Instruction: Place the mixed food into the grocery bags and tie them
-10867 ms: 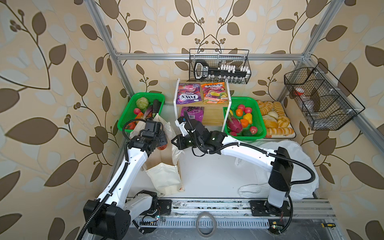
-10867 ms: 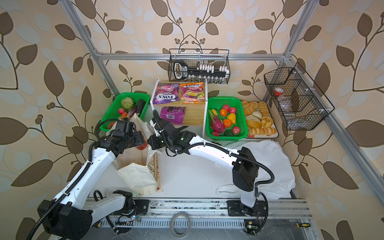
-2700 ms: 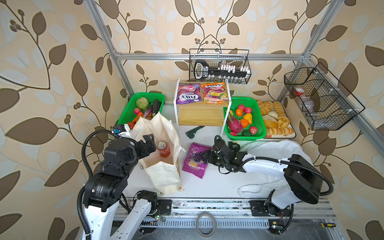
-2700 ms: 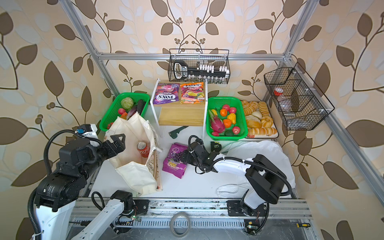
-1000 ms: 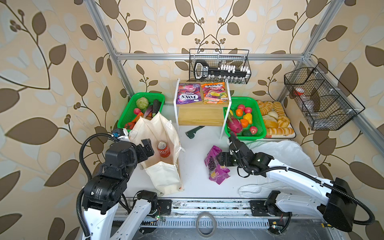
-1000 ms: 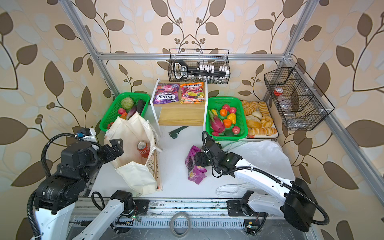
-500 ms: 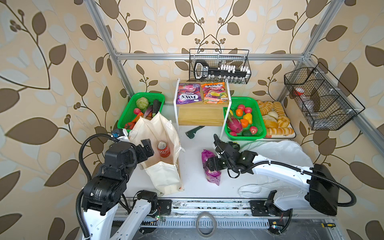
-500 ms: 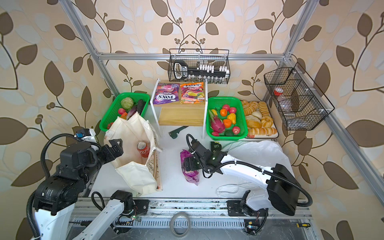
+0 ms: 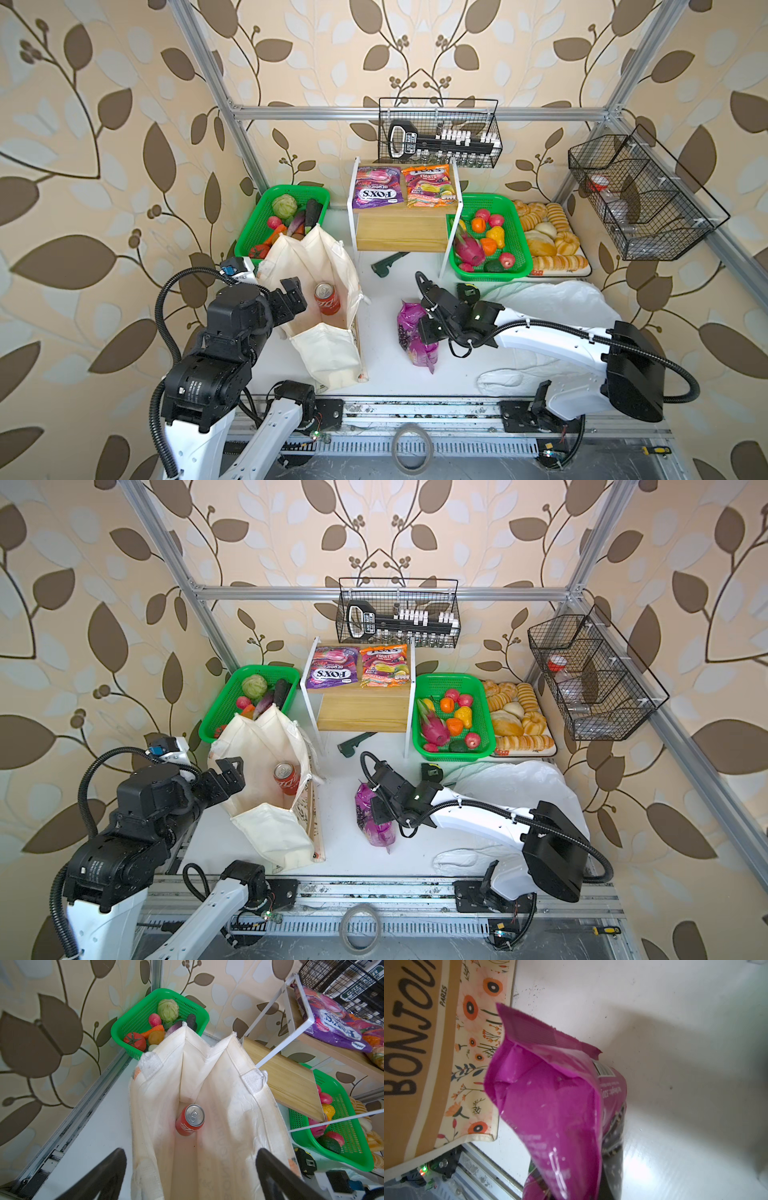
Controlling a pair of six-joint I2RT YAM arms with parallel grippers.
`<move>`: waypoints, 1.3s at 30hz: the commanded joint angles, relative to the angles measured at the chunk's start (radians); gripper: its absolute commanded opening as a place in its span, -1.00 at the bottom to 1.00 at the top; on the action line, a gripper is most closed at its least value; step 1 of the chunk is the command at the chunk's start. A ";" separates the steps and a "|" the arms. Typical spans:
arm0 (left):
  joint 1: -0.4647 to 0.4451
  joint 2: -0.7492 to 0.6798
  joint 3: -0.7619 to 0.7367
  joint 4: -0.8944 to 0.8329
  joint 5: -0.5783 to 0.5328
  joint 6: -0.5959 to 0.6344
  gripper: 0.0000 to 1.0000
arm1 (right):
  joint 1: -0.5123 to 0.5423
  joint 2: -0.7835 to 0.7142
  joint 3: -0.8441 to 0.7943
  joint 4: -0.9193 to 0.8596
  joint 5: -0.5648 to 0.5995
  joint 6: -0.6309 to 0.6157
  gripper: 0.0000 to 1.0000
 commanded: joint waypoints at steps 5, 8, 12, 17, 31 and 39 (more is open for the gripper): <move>0.004 -0.024 0.065 -0.044 -0.202 -0.005 0.98 | -0.052 -0.247 0.073 0.015 -0.024 0.005 -1.00; 0.004 -0.026 0.066 -0.068 -0.264 -0.026 0.98 | -0.073 -0.313 0.154 0.041 -0.073 -0.002 -1.00; 0.004 -0.011 0.050 -0.103 -0.270 -0.116 0.98 | -0.063 -0.288 0.342 0.056 -0.148 -0.021 -1.00; 0.004 -0.003 0.012 -0.139 -0.178 -0.231 0.98 | 0.031 -0.126 0.597 0.133 -0.207 -0.061 -1.00; 0.004 -0.127 -0.190 -0.117 0.032 -0.331 0.50 | 0.130 0.415 1.147 -0.008 -0.034 -0.202 -1.00; 0.004 -0.181 -0.194 -0.020 0.086 -0.281 -0.35 | 0.164 0.580 1.303 -0.218 -0.099 -0.222 -1.00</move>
